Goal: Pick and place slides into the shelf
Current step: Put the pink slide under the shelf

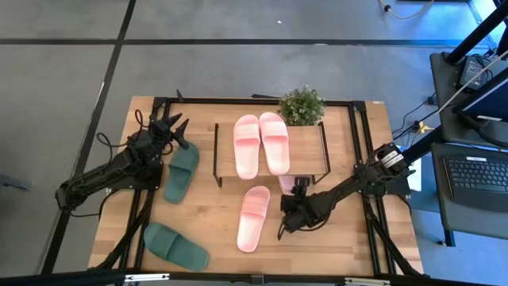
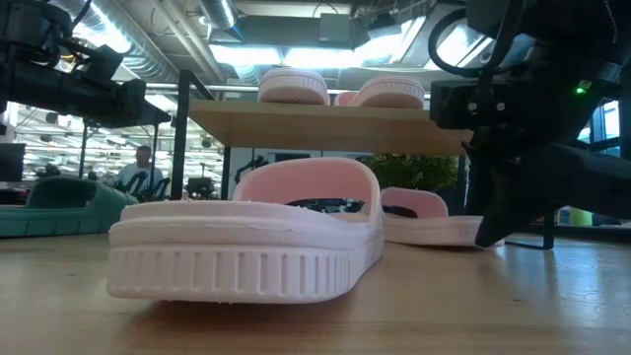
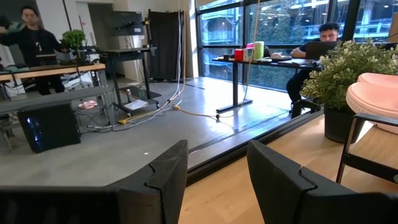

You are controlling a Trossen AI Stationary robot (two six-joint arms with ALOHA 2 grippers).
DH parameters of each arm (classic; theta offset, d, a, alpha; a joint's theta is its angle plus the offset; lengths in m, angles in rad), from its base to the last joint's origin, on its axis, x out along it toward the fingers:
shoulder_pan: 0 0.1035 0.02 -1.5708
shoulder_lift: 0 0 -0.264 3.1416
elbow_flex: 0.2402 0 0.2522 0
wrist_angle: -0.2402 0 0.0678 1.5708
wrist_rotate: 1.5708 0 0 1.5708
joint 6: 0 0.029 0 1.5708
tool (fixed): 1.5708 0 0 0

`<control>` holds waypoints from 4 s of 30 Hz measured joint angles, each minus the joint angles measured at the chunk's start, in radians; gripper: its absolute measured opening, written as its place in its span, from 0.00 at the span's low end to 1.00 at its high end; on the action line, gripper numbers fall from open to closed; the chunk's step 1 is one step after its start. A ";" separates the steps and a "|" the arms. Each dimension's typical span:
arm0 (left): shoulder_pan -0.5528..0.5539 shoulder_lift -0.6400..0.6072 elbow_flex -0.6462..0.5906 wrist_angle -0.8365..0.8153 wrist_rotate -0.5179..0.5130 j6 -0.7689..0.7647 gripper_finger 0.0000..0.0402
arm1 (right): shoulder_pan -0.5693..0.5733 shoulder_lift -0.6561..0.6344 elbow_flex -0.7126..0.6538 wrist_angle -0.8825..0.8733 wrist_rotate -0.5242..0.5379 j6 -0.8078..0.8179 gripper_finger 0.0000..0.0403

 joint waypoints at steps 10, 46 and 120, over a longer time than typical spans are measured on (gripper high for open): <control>0.000 0.000 0.000 0.000 0.000 0.000 0.40 | 0.000 0.000 0.000 -0.001 0.004 0.000 0.19; 0.000 0.000 0.000 0.000 0.000 0.000 0.40 | 0.006 -0.002 0.030 -0.167 -0.034 0.421 0.02; 0.000 0.000 0.000 0.000 0.000 0.000 0.40 | 0.011 -0.001 0.360 0.040 -0.147 0.054 0.55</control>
